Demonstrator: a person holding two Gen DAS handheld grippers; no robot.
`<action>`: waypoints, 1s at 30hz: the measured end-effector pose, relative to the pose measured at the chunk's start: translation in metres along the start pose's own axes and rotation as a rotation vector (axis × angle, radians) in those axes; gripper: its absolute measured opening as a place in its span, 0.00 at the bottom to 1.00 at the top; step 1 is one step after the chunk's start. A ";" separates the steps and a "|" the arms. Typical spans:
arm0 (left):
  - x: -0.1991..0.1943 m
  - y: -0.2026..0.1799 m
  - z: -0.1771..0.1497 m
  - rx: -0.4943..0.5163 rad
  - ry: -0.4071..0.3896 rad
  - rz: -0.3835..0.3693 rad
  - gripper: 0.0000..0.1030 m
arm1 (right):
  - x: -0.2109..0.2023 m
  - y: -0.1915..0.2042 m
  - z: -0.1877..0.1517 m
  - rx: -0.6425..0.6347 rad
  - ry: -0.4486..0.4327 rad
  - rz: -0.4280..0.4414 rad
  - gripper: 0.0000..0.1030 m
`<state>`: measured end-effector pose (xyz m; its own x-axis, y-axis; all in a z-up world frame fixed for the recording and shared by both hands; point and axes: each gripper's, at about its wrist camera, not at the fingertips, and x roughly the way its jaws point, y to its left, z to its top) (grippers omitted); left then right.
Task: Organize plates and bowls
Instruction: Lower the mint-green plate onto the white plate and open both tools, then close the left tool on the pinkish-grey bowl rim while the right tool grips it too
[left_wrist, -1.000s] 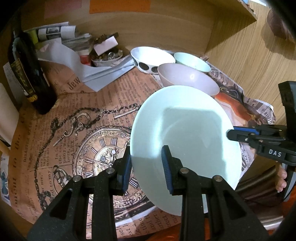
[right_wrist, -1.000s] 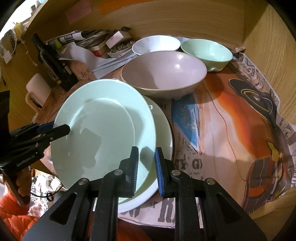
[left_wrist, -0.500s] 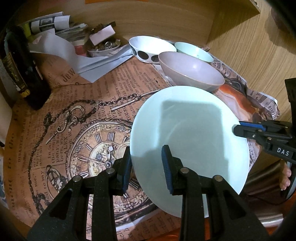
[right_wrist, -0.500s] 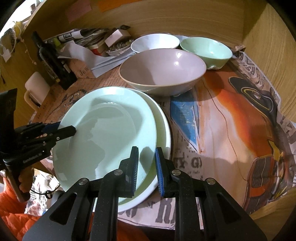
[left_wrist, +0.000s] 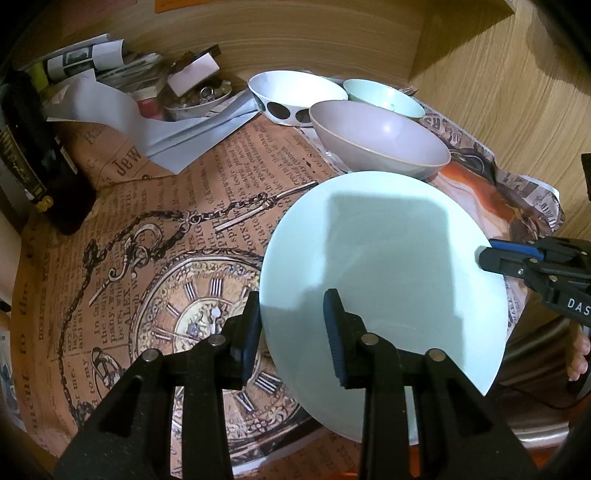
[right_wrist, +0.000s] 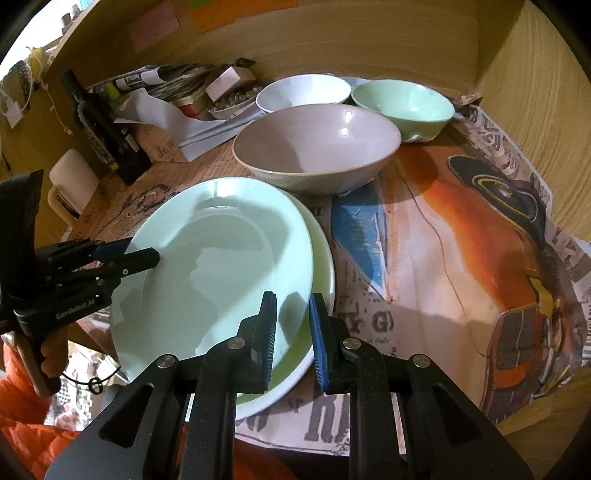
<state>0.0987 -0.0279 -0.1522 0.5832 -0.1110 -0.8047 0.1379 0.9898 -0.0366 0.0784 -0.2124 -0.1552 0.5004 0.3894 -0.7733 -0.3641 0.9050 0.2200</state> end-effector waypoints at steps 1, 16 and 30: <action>0.000 -0.001 0.000 0.005 -0.002 0.003 0.32 | -0.001 0.001 0.000 -0.010 -0.010 -0.010 0.17; -0.025 0.007 0.015 -0.018 -0.091 0.021 0.53 | -0.017 0.001 0.017 -0.044 -0.143 -0.060 0.33; -0.044 0.002 0.076 -0.045 -0.242 0.053 0.84 | -0.029 -0.022 0.065 -0.011 -0.342 -0.123 0.73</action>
<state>0.1342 -0.0277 -0.0717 0.7638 -0.0721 -0.6415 0.0695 0.9971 -0.0293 0.1232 -0.2328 -0.0996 0.7739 0.3145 -0.5497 -0.2926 0.9473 0.1301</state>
